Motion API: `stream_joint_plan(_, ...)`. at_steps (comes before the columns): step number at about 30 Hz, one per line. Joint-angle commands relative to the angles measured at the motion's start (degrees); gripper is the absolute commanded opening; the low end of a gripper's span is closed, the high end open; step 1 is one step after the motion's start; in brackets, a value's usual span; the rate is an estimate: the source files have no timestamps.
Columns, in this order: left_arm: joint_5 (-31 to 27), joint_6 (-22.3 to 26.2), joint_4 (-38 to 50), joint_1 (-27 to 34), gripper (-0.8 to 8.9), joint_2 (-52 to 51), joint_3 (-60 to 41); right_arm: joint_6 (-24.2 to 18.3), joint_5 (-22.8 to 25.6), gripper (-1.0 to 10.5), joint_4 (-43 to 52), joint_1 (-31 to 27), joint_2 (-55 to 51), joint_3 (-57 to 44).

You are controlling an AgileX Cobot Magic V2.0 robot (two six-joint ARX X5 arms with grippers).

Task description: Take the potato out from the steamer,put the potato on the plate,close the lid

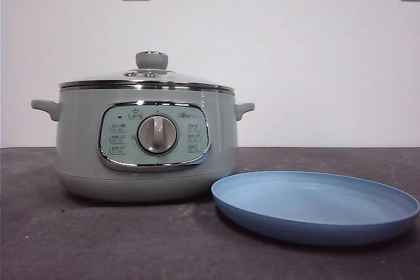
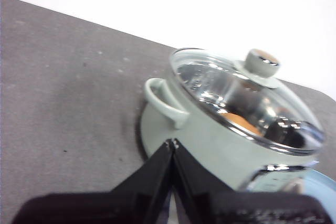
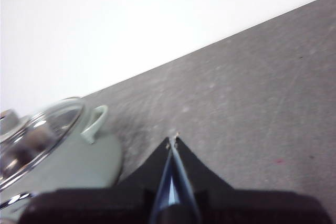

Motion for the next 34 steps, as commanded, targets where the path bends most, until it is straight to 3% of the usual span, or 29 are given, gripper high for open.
stream_joint_plan(1, 2.4, -0.5, -2.0, 0.2, -0.08, 1.6, 3.4, 0.3, -2.2, -0.1, -2.3, 0.2, 3.0, 3.8)
stream_joint_plan(8, 10.1, 5.5, -8.7, 0.2, -0.08, 9.6, 12.8, -6.3, -13.1, -0.1, -11.4, 0.3, 14.3, 16.6)
stream_joint_plan(11, 14.3, 9.0, -12.0, 0.2, -0.08, 13.8, 16.8, -11.4, -19.8, -0.1, -17.0, 0.7, 19.7, 22.8)
stream_joint_plan(16, 21.3, 14.5, -17.6, 0.2, -0.08, 20.3, 22.8, -23.9, -29.8, -0.1, -29.6, 1.3, 28.2, 32.9)
stream_joint_plan(22, 26.2, 21.3, -25.5, 0.0, -0.08, 25.3, 28.6, -30.1, -31.0, -0.1, -40.7, 3.0, 34.6, 41.2)
stream_joint_plan(29, 26.3, 23.2, -28.2, 0.0, 0.16, 27.0, 30.9, -30.6, -31.6, 0.1, -43.5, 3.8, 36.6, 42.9)
stream_joint_plan(31, 23.8, 22.3, -28.2, 0.0, 1.81, 27.0, 30.9, -30.6, -31.6, 0.6, -43.5, 3.8, 36.6, 42.9)
stream_joint_plan(34, 21.0, 21.4, -28.2, 0.0, 5.91, 27.0, 30.9, -30.3, -31.6, 3.7, -43.5, 3.8, 36.6, 42.9)
